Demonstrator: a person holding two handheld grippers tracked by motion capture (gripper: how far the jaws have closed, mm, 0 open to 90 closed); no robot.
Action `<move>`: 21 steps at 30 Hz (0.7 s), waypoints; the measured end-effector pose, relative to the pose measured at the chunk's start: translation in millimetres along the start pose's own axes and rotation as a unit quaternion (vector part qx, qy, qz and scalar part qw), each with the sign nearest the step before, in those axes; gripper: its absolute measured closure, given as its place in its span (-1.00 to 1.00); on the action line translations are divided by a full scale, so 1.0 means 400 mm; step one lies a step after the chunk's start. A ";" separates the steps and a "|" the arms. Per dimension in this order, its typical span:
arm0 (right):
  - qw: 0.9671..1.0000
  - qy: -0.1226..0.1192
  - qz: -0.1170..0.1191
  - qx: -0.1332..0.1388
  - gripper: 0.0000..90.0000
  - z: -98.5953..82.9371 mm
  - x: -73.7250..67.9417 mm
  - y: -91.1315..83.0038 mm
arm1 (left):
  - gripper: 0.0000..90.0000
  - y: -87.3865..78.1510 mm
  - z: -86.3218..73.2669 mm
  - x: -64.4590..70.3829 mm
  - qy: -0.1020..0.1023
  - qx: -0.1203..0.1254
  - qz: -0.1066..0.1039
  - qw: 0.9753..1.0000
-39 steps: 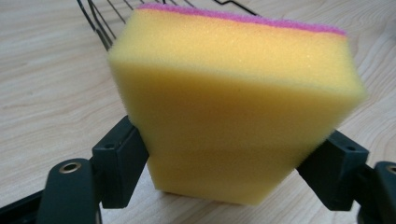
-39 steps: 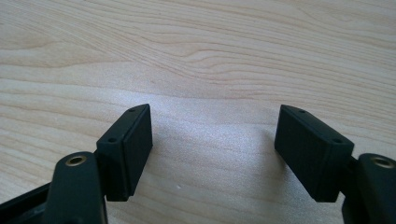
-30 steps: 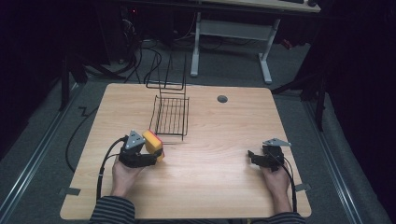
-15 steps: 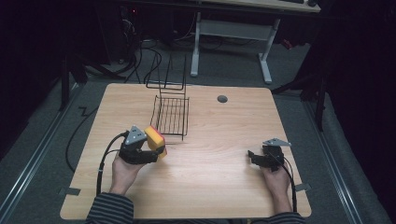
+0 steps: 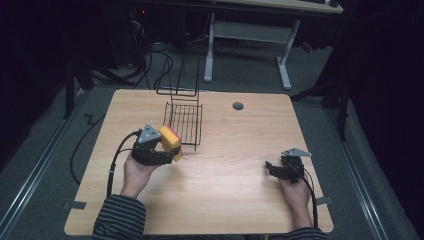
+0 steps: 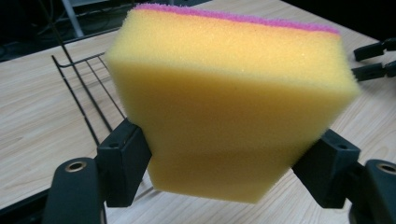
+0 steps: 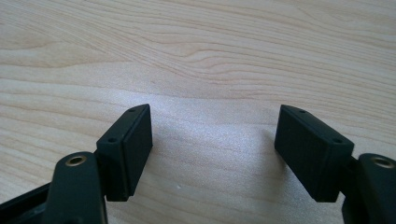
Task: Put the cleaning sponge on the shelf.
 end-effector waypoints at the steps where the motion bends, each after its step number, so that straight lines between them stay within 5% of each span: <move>1: 1.000 0.000 0.000 0.000 -0.38 0.000 0.000 0.000 | -0.40 0.003 0.004 -0.001 0.002 -0.001 0.002 1.000; 6: 1.000 -0.002 0.000 0.001 -0.38 0.000 0.001 0.000 | -0.40 0.016 0.028 -0.009 -0.019 -0.007 -0.004 1.000; 21: 1.000 -0.003 0.000 0.001 -0.38 0.000 0.000 0.000 | -0.39 0.045 0.061 -0.036 -0.012 0.009 0.020 1.000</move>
Point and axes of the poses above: each handheld gripper's, and its own axes: y roughly forward along the jaws, z roughly out of its top, x roughly to its right, the point moved 6 cm from there along y, roughly forward along the jaws, and after that the axes turned 15 degrees about -y, right-handed, at the moved point
